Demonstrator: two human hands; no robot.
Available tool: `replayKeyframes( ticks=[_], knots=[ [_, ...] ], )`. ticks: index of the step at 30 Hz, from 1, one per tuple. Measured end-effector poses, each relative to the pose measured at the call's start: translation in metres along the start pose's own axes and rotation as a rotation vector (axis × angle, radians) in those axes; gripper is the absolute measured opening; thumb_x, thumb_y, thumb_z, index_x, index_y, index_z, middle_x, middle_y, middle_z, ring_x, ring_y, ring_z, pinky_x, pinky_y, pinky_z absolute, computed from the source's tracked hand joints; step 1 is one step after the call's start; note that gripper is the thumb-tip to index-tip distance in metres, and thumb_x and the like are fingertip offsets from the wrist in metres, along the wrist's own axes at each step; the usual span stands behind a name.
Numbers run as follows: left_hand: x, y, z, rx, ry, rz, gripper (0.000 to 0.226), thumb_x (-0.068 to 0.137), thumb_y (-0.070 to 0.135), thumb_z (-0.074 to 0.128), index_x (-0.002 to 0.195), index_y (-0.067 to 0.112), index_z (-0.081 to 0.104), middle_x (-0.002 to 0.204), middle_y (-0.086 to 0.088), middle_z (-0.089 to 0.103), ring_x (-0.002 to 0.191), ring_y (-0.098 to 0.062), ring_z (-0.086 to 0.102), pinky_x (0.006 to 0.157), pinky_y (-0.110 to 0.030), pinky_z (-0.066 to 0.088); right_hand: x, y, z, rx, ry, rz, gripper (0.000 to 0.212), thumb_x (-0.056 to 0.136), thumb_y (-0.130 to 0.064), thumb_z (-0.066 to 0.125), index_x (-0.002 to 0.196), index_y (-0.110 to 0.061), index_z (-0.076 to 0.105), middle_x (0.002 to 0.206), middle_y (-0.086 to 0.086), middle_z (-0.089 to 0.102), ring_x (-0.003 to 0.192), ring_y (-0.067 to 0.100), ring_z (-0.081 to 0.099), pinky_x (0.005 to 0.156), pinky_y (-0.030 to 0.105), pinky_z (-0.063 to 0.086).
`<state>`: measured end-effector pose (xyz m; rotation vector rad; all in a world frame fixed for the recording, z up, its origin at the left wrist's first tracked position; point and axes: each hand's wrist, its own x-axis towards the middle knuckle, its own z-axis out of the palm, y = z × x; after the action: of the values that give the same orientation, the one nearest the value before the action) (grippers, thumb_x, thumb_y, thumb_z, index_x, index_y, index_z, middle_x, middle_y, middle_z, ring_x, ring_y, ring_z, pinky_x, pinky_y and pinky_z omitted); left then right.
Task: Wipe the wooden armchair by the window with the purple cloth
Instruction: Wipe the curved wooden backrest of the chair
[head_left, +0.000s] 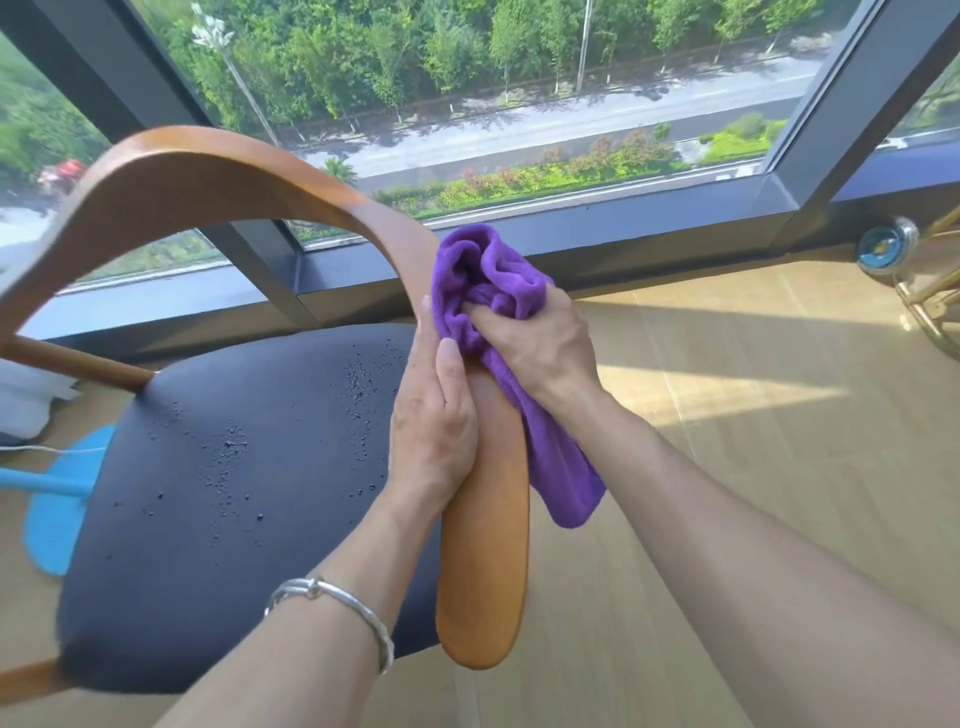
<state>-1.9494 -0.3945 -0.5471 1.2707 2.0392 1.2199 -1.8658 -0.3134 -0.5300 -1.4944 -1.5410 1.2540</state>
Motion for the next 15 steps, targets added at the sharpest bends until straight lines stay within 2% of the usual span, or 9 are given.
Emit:
replayKeyframes(
  ticks=[2, 4, 7, 9, 11, 12, 14, 15],
  knots=[
    [-0.002, 0.002, 0.001, 0.017, -0.01, -0.016, 0.055, 0.095, 0.036, 0.018, 0.149, 0.027, 0.017, 0.155, 0.014, 0.018, 0.14, -0.002, 0.019, 0.112, -0.026, 0.017, 0.002, 0.0, 0.001, -0.046, -0.023, 0.005, 0.027, 0.069, -0.049, 0.074, 0.08, -0.026, 0.065, 0.09, -0.002, 0.068, 0.095, 0.015, 0.061, 0.086, 0.033, 0.051],
    [-0.002, 0.002, 0.001, 0.072, -0.019, -0.027, 0.059, 0.094, 0.039, 0.016, 0.15, 0.024, 0.01, 0.157, 0.013, 0.008, 0.141, 0.004, 0.006, 0.117, -0.03, 0.01, -0.006, 0.0, -0.003, -0.02, -0.021, 0.032, 0.025, 0.067, -0.049, 0.073, 0.078, -0.029, 0.064, 0.092, -0.001, 0.068, 0.094, 0.014, 0.063, 0.086, 0.033, 0.052],
    [-0.001, 0.002, 0.002, 0.142, -0.061, 0.001, 0.069, 0.087, 0.05, 0.011, 0.15, 0.022, 0.006, 0.157, 0.011, 0.004, 0.141, 0.002, 0.0, 0.118, -0.034, 0.004, -0.031, 0.004, -0.012, 0.049, -0.026, 0.121, 0.024, 0.071, -0.041, 0.075, 0.08, -0.021, 0.065, 0.084, -0.002, 0.069, 0.08, 0.013, 0.065, 0.074, 0.031, 0.053],
    [-0.003, 0.006, 0.001, 0.164, -0.122, -0.014, 0.075, 0.082, 0.054, 0.005, 0.15, 0.022, 0.002, 0.157, 0.011, 0.0, 0.142, -0.001, -0.004, 0.118, -0.035, 0.002, -0.046, 0.006, -0.016, 0.121, -0.033, 0.193, 0.023, 0.075, -0.034, 0.075, 0.079, -0.014, 0.063, 0.072, -0.002, 0.066, 0.067, 0.013, 0.062, 0.07, 0.035, 0.054],
    [-0.019, 0.01, -0.003, 0.219, -0.189, -0.036, 0.077, 0.079, 0.056, 0.0, 0.149, 0.024, -0.003, 0.156, 0.012, -0.008, 0.142, -0.002, -0.009, 0.118, -0.037, 0.001, -0.051, 0.007, -0.017, 0.133, -0.021, 0.226, 0.02, 0.075, -0.031, 0.075, 0.077, -0.015, 0.063, 0.07, -0.002, 0.066, 0.066, 0.014, 0.061, 0.07, 0.035, 0.054],
    [-0.032, 0.01, -0.005, 0.278, -0.218, -0.035, 0.075, 0.081, 0.054, 0.002, 0.149, 0.024, -0.003, 0.155, 0.011, -0.01, 0.142, -0.004, -0.011, 0.118, -0.039, 0.003, -0.05, 0.005, -0.016, 0.109, -0.013, 0.233, 0.019, 0.075, -0.031, 0.074, 0.079, -0.016, 0.064, 0.074, -0.001, 0.067, 0.067, 0.014, 0.062, 0.069, 0.03, 0.053],
    [-0.065, 0.008, -0.007, 0.458, -0.231, 0.005, 0.07, 0.087, 0.047, 0.014, 0.15, 0.017, 0.004, 0.157, 0.001, -0.001, 0.144, -0.012, -0.002, 0.116, -0.043, 0.012, -0.039, 0.0, -0.012, 0.006, -0.007, 0.208, 0.015, 0.076, -0.03, 0.073, 0.08, -0.02, 0.062, 0.082, -0.001, 0.067, 0.071, 0.011, 0.061, 0.065, 0.017, 0.048],
    [-0.076, 0.006, -0.006, 0.516, -0.225, 0.021, 0.069, 0.089, 0.043, 0.023, 0.149, 0.013, 0.011, 0.157, -0.004, 0.008, 0.144, -0.016, 0.009, 0.113, -0.047, 0.019, -0.03, -0.004, -0.009, -0.052, -0.013, 0.176, 0.014, 0.077, -0.03, 0.072, 0.08, -0.023, 0.061, 0.087, -0.002, 0.066, 0.077, 0.011, 0.061, 0.068, 0.017, 0.047]
  ],
)
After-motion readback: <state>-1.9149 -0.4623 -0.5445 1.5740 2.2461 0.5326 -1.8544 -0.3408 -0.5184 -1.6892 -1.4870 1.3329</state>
